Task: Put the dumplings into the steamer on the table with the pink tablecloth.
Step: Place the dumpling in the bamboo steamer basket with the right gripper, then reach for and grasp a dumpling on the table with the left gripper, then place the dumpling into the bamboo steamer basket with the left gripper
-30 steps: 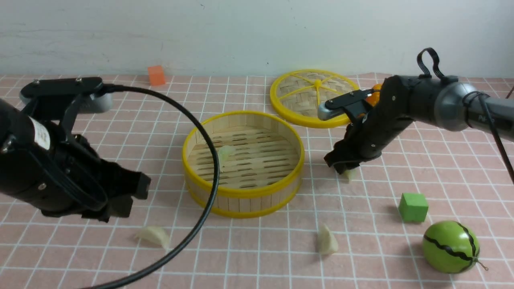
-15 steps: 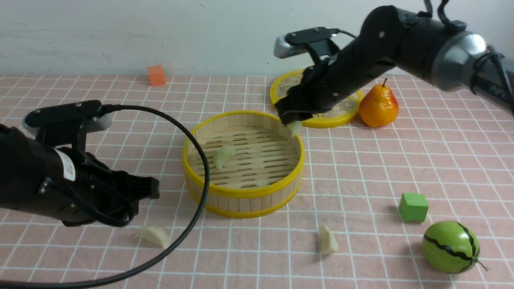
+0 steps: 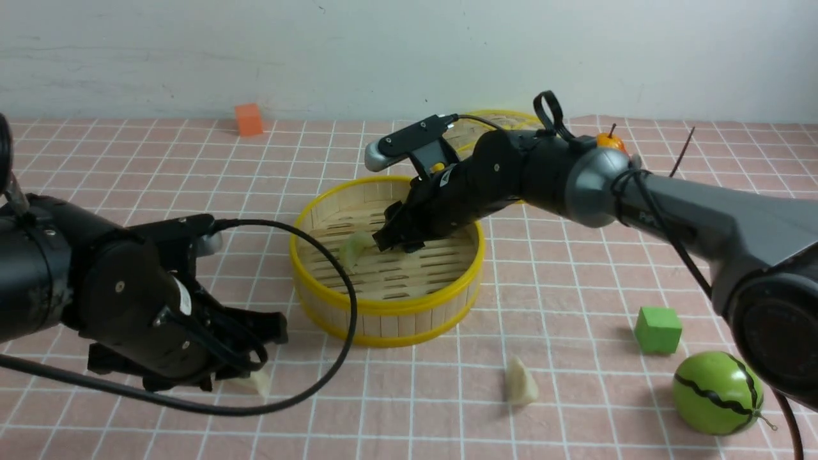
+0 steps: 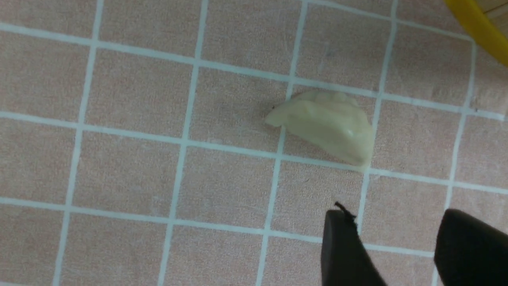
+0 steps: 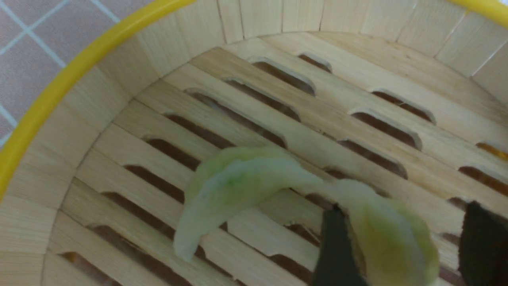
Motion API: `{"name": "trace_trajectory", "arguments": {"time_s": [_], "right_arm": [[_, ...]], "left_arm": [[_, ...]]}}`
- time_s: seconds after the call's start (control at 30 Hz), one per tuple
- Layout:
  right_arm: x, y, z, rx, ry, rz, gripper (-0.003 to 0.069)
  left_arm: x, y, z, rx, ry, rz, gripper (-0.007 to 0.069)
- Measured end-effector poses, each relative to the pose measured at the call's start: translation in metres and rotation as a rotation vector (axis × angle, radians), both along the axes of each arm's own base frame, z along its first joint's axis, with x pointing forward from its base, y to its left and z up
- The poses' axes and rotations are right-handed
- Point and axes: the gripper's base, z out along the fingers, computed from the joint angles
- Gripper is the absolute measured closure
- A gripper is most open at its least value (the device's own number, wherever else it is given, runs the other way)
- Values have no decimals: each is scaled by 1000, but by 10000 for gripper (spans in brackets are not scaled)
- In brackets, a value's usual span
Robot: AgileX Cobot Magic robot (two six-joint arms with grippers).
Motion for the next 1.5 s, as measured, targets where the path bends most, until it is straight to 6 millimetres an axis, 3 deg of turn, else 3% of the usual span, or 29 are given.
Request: {"name": "trace_trajectory", "arguments": {"time_s": [0.13, 0.27, 0.5, 0.53, 0.57, 0.73, 0.83, 1.0, 1.33, 1.43, 1.5], "right_arm": [[-1, 0, 0, -10, 4, 6, 124], [-6, -3, 12, -34, 18, 29, 111], [-31, -31, 101, -76, -22, -31, 183], [-32, -32, 104, -78, -23, -36, 186], [-39, -42, 122, -90, -27, -68, 203], [-60, -72, 166, -164, -44, -158, 235], [-66, -78, 173, -197, -31, -171, 237], [-71, -81, 170, -234, 24, -172, 238], [-76, -87, 167, -311, 85, -180, 238], [-78, -91, 170, -344, 74, -189, 238], [-80, -93, 176, -344, 57, -194, 238]], "left_arm": [[4, -2, -10, -5, 22, 24, 254], [11, -5, -22, -12, 27, 37, 217], [24, -9, -51, -15, 35, 66, 200], [25, -9, -51, -13, 34, 64, 200], [27, -10, -57, -11, 34, 65, 200], [34, -13, -61, -20, -8, 54, 223], [36, -14, -62, -34, -25, 58, 265], [39, -15, -63, -46, -47, 54, 417], [32, -10, -52, 25, -28, -3, 419], [22, -5, -20, 30, -78, -41, 419], [17, -6, 14, -4, -147, -80, 419]]}}
